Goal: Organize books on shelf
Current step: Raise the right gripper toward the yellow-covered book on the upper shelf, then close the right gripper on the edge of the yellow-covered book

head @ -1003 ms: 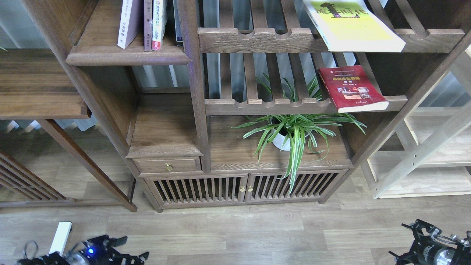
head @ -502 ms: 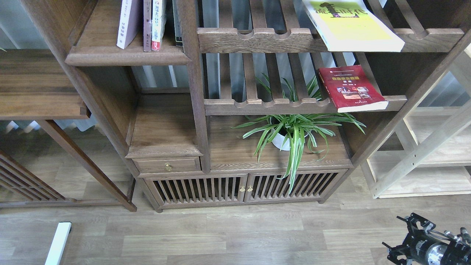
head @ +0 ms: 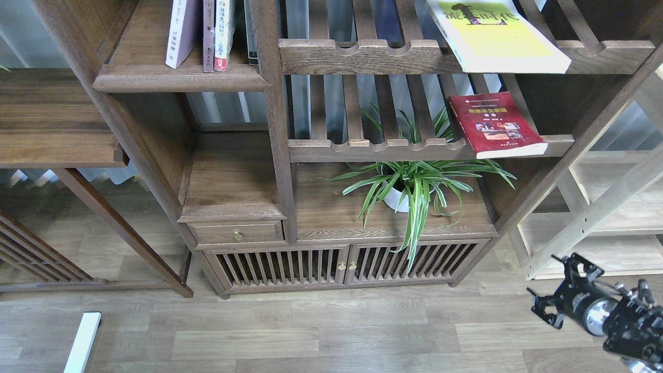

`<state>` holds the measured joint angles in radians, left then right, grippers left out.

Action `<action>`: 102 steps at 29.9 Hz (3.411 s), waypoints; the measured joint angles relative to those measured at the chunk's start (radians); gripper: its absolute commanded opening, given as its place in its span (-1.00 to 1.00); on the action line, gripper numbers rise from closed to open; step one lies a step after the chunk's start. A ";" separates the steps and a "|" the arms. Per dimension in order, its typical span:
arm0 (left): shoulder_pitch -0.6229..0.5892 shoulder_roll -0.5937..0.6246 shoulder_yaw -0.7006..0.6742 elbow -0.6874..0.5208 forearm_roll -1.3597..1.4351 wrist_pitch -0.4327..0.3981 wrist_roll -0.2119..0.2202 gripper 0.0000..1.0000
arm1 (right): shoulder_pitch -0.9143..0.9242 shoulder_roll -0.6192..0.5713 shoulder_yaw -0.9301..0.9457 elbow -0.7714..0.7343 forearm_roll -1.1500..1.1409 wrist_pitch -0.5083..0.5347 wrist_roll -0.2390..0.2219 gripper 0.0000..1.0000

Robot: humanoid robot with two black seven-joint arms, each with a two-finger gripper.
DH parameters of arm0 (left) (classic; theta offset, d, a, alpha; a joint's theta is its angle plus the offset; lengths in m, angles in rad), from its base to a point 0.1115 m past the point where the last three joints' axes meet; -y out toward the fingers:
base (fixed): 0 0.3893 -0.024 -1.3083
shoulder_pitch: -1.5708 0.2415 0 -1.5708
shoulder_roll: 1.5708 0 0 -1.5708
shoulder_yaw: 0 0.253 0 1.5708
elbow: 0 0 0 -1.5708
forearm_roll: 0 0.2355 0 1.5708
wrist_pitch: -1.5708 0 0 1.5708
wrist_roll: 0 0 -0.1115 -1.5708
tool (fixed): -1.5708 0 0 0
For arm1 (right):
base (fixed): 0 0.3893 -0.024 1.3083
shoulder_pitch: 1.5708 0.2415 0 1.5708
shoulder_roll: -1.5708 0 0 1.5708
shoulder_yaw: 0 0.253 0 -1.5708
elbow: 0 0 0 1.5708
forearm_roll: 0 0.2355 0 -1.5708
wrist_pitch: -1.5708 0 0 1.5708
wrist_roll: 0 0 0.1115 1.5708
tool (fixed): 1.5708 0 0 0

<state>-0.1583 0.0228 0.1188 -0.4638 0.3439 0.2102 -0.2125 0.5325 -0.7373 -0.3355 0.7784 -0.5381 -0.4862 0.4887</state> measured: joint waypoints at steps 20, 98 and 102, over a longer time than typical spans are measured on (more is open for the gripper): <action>0.022 -0.003 0.015 0.010 -0.005 0.025 -0.002 0.89 | 0.461 -0.432 0.023 0.322 -0.209 -0.003 0.000 0.80; 0.040 -0.015 0.001 0.031 -0.014 0.057 -0.029 0.89 | 0.884 -0.324 0.078 0.440 -0.692 0.186 0.000 -0.89; 0.041 -0.015 0.001 0.036 -0.014 0.057 -0.033 0.89 | 0.882 -0.348 0.105 0.442 -0.680 0.196 0.000 -0.89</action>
<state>-0.1168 0.0078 0.1193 -0.4279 0.3297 0.2669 -0.2451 1.4145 -1.0856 -0.2303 1.2206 -1.2182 -0.2900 0.4889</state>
